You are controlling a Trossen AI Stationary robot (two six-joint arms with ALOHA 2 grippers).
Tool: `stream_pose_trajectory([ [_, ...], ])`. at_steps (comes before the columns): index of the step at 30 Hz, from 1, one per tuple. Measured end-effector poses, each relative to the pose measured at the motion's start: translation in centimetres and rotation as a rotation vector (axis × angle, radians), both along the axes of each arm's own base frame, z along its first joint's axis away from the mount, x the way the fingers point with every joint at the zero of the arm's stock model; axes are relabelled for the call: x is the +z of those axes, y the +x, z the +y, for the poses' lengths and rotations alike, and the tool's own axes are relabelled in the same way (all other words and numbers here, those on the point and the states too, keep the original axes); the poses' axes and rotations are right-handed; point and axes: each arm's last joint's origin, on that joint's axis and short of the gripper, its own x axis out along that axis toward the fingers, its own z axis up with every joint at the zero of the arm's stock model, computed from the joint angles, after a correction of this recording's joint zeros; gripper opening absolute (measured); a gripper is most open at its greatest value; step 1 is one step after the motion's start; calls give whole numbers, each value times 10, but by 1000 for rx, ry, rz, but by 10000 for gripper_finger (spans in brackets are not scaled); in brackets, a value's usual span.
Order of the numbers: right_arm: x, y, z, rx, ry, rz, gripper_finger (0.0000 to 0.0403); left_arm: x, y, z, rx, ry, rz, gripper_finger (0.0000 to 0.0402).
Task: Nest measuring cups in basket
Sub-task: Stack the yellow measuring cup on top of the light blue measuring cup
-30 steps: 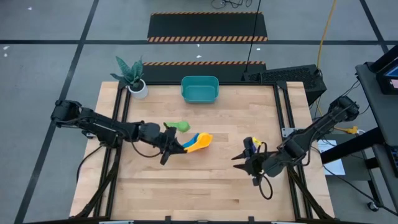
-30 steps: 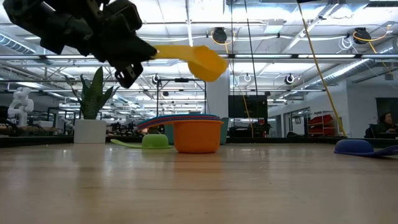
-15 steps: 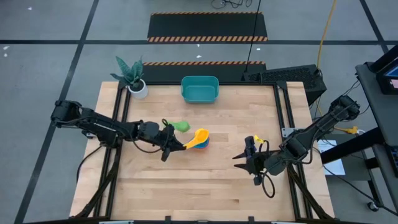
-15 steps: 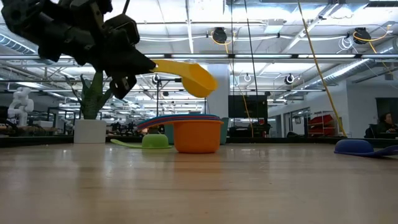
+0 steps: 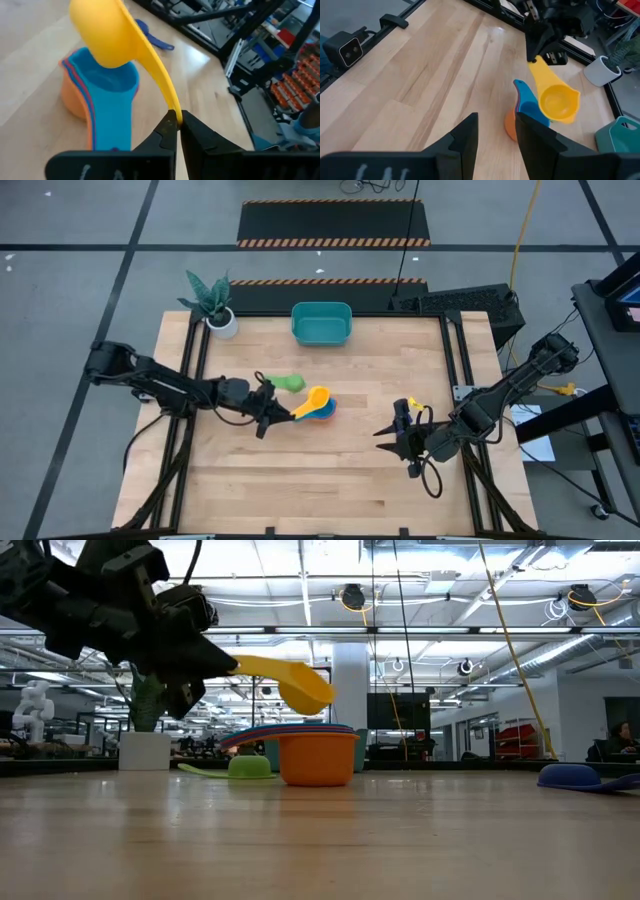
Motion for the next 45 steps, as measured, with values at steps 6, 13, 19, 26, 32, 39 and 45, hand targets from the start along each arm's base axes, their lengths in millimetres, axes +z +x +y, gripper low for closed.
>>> stream_pose_trajectory([
  [6,0,0,0,-1,0,0,125,-7,4,-10,-27,-14,-1,13],
  [13,0,0,0,-1,-1,0,125,-13,8,-12,-25,-24,6,6],
  [19,0,0,0,-1,-1,-1,125,-13,9,-12,-25,-22,6,16],
  [26,0,0,0,-1,-1,-1,125,-13,9,-12,-23,-25,7,9],
  [32,0,0,0,-1,-1,0,125,-14,9,-9,5,-31,21,65],
  [39,0,0,0,-1,-1,-1,125,-16,9,-4,57,30,38,120],
  [45,0,0,0,-1,-1,0,125,-20,8,-2,101,122,66,157],
])
